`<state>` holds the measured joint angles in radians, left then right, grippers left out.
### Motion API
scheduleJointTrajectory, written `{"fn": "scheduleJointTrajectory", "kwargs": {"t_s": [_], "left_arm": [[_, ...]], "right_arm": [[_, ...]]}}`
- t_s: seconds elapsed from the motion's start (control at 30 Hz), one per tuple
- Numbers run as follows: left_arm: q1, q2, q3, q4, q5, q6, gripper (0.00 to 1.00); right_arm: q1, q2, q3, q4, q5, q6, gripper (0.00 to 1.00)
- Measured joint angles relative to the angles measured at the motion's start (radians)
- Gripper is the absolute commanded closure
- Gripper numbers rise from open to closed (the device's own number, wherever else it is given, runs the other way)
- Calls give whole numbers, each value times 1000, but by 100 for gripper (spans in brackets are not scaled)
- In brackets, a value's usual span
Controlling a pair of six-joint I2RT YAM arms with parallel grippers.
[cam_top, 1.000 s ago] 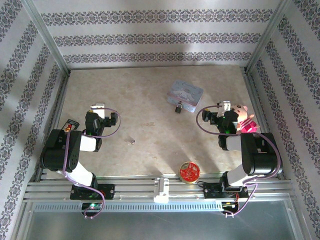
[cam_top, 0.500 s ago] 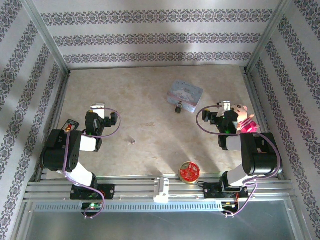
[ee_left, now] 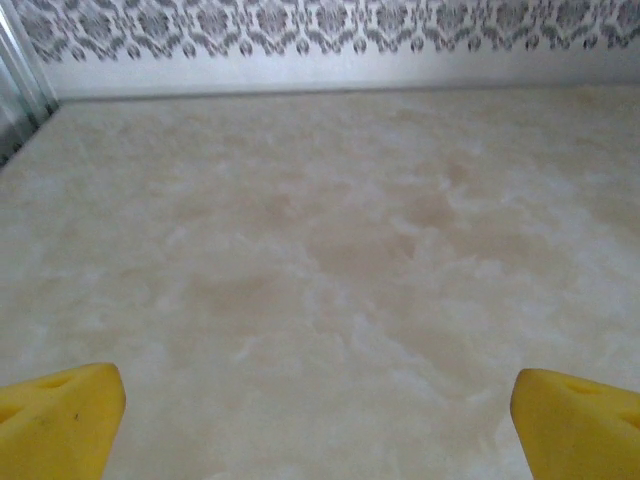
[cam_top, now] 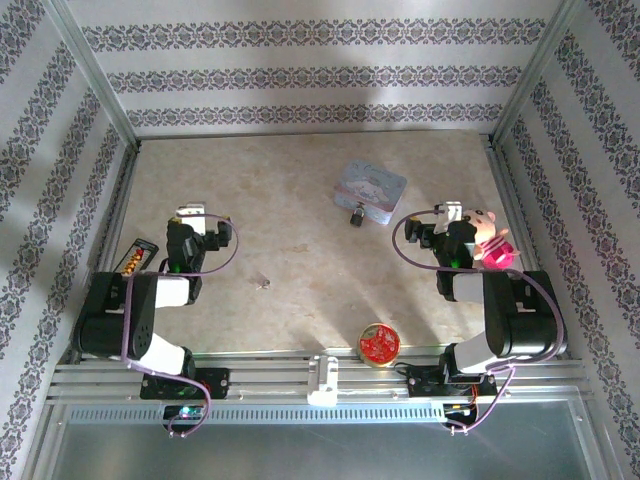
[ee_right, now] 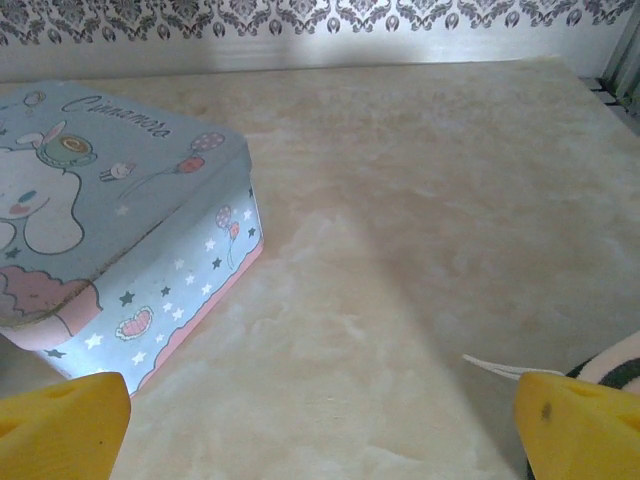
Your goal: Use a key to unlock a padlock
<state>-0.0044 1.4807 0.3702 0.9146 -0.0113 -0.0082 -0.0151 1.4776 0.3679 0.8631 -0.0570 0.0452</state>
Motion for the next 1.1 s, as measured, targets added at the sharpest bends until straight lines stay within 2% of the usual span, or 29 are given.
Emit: {"fn": "scheduleJointTrajectory", "kwargs": {"t_s": [0.17,0.3,0.5,0.9,1.1], "left_arm": [[0,-81,0,-46,-39,-9,1],[0,-149,0,-96,-88,-32,1],[0,-267,-5,-182,-196,-142,1],[0,-582,51,-723,-199,-500,1],[-35,-674,76,-990,-148,-615,1]], "right_arm": [[16,-70,0,-46,45,0,2],[47,-150,33,-177,88,4,2],[106,-255,77,-338,168,12,2],[330,-413,136,-626,399,42,2],[459,-434,195,-743,523,61,2]]}}
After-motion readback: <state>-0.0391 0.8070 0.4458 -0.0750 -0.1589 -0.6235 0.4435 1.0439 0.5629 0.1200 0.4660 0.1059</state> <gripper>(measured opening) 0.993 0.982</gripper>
